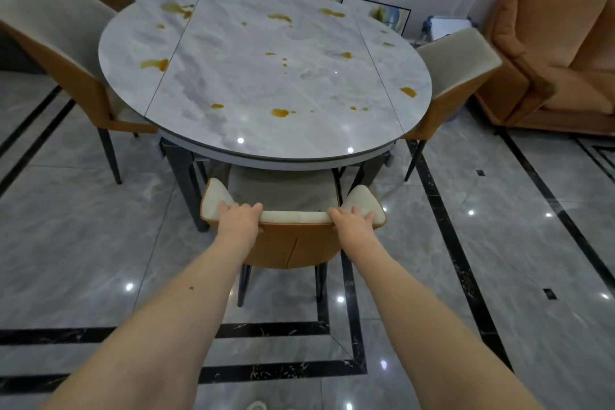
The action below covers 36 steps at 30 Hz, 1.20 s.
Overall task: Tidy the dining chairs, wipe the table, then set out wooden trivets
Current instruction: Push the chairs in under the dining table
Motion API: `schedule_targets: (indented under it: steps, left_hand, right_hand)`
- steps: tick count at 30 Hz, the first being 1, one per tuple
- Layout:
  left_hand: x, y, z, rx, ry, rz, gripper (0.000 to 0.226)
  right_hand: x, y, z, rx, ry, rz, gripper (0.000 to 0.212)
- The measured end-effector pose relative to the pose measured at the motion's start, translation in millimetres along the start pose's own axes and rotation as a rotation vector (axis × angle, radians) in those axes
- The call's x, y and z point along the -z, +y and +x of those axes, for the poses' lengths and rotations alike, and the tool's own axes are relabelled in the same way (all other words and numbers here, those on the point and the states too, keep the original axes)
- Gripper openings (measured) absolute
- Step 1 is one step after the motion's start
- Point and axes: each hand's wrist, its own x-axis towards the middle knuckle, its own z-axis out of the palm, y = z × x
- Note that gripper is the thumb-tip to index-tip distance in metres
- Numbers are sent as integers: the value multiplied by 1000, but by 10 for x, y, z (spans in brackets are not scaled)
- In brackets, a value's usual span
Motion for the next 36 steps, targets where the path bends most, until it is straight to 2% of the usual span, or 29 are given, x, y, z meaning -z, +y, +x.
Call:
schedule_targets:
  steps: [11, 36]
  left_hand:
    - [-27, -3, -59, -4, 15, -8, 22]
    - [-27, -12, -70, 2, 22, 8, 32]
  right_hand:
    - [2, -35, -60, -18, 29, -5, 48]
    - [-48, -104, -97, -50, 70, -67, 51]
